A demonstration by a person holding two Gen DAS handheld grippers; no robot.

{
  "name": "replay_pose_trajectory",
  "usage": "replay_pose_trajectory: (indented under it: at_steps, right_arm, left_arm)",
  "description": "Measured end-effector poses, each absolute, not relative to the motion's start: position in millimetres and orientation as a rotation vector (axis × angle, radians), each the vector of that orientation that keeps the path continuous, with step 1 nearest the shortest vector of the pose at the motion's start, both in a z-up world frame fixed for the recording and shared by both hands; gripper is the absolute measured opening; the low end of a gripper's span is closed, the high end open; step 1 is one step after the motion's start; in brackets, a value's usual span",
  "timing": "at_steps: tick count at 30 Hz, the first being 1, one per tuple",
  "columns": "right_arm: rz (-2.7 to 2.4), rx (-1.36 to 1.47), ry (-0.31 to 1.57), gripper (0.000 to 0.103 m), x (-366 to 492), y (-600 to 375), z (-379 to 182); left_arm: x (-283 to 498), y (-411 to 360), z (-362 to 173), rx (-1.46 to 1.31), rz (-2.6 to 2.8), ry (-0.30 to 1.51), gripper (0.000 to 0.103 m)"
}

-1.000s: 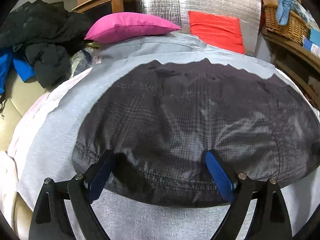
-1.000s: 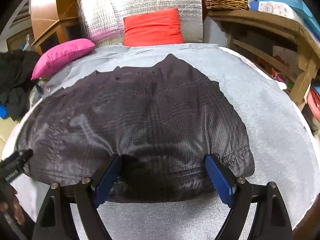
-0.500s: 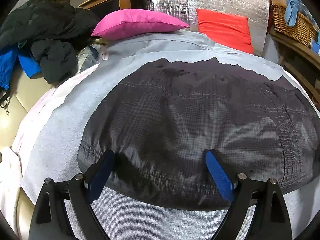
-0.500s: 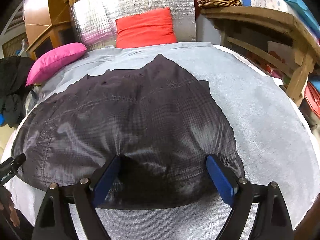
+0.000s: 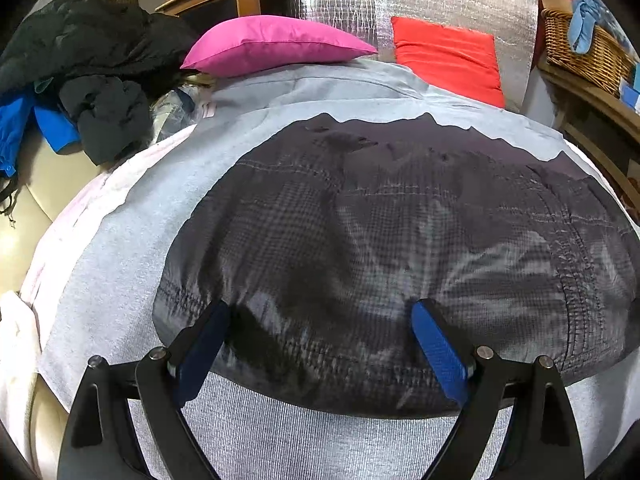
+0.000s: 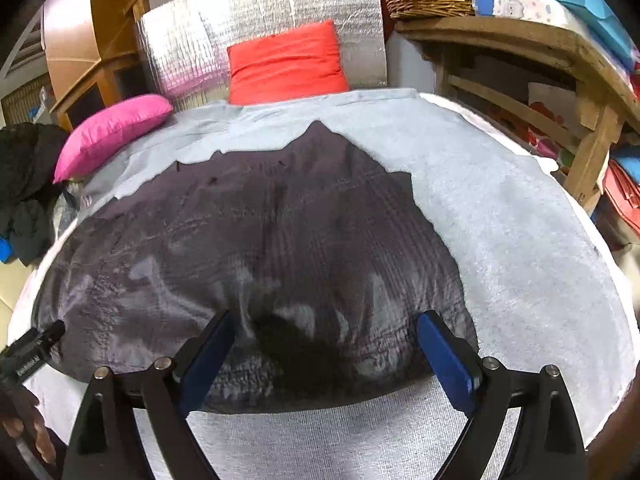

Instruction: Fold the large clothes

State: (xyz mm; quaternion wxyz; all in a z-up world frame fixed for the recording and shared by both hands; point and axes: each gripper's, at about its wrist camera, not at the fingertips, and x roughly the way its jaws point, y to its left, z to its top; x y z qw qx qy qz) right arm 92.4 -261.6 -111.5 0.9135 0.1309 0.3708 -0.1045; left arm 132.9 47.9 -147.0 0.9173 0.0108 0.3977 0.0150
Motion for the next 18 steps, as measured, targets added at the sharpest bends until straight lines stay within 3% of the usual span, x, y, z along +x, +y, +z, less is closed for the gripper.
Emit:
replay_pose_trajectory:
  at_steps: [2, 9, 18]
  right_arm:
    - [-0.207, 0.264, 0.823, 0.096, 100, -263, -124]
    - [-0.107, 0.456, 0.765, 0.096, 91, -313, -88]
    - [0.088, 0.775, 0.842, 0.096, 127, -399, -105]
  left_arm:
    - [133, 53, -140, -0.001, 0.005, 0.827, 0.092]
    - [153, 118, -94, -0.135, -0.001, 0.74, 0.092]
    - [236, 186, -134, -0.482, -0.287, 1.027, 0.092]
